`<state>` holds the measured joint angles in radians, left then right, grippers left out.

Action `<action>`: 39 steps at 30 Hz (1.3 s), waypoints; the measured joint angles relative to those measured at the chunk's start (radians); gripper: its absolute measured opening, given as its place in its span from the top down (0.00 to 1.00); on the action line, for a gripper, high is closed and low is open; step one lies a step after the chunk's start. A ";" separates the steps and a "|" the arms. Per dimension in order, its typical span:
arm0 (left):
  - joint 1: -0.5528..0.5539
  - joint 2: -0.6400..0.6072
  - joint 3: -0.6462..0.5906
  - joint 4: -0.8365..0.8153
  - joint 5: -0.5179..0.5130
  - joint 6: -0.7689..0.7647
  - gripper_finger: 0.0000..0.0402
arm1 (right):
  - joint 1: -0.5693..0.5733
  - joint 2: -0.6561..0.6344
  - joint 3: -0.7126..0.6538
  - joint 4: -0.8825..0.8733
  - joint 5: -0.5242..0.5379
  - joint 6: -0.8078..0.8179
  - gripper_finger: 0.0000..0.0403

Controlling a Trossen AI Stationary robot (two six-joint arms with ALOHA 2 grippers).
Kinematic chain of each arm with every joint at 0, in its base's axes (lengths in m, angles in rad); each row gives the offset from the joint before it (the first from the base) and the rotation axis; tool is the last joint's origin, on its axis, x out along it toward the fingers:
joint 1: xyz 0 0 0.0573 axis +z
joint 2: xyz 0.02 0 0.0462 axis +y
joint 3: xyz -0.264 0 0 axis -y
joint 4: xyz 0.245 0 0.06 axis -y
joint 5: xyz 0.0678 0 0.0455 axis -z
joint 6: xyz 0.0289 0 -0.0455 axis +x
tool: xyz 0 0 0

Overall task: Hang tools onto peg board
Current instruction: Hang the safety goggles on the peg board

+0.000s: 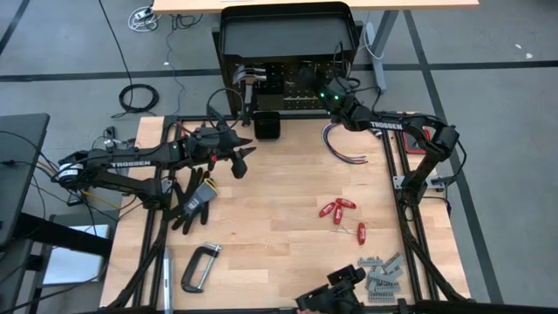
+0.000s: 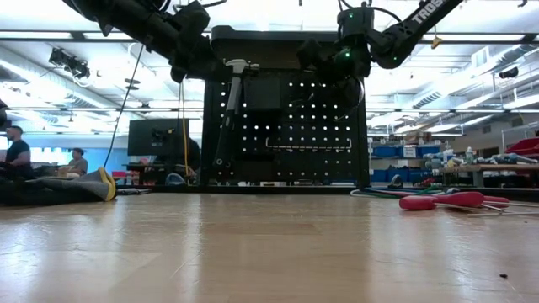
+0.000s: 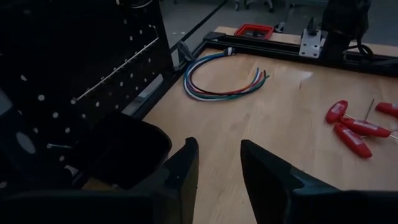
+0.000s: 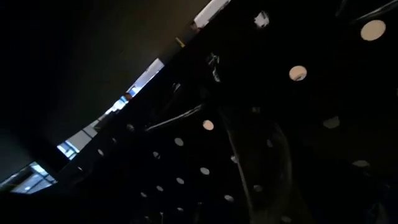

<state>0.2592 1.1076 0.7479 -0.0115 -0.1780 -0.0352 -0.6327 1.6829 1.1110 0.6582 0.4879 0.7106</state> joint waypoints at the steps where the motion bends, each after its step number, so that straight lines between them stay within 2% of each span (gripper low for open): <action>1: 0.000 0.000 0.000 0.000 0.000 0.000 0.69 | -0.007 0.000 0.000 0.000 -0.014 0.012 0.04; 28: 0.000 0.000 0.000 0.020 0.000 0.004 0.69 | -0.036 0.001 0.000 0.003 -0.012 0.041 0.08; 34: 0.000 0.000 0.000 0.020 0.000 0.004 0.69 | -0.031 0.001 0.000 0.006 -0.041 0.024 0.13; 39: 0.000 0.000 0.000 0.020 0.000 0.004 0.69 | -0.030 0.001 0.000 0.014 -0.047 0.028 0.21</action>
<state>0.2592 1.1076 0.7479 0.0086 -0.1783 -0.0307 -0.6628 1.6840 1.1110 0.6720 0.4405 0.7387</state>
